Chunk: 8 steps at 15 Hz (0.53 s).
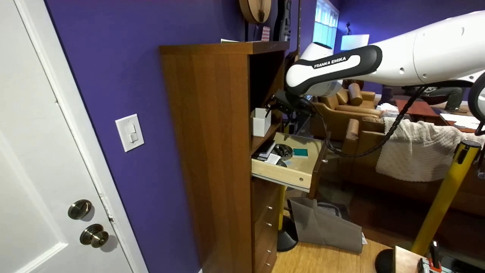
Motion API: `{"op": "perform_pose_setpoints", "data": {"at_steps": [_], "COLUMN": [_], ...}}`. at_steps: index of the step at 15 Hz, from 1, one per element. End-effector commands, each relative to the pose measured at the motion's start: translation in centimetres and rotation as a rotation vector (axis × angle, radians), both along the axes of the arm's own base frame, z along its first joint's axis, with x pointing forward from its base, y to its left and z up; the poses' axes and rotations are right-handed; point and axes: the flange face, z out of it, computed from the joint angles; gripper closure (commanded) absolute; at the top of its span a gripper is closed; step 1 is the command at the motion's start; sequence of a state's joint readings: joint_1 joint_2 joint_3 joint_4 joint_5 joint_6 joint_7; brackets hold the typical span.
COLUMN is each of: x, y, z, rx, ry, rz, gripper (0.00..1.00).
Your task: Put the small white drawer in the top drawer and then close the drawer
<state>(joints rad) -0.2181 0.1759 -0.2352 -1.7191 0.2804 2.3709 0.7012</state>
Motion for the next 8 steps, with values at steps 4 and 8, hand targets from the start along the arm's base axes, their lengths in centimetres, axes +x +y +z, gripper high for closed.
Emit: {"op": "perform_pose_setpoints", "data": {"at_steps": [4,8], "x": [0.6,0.8], "y": [-0.1,0.3], "z": [-0.1,0.4], "rx": [0.027,0.059], "ry": [0.009,-0.018], "rz": [-0.011,-0.01], "gripper": [0.0,0.0]}}
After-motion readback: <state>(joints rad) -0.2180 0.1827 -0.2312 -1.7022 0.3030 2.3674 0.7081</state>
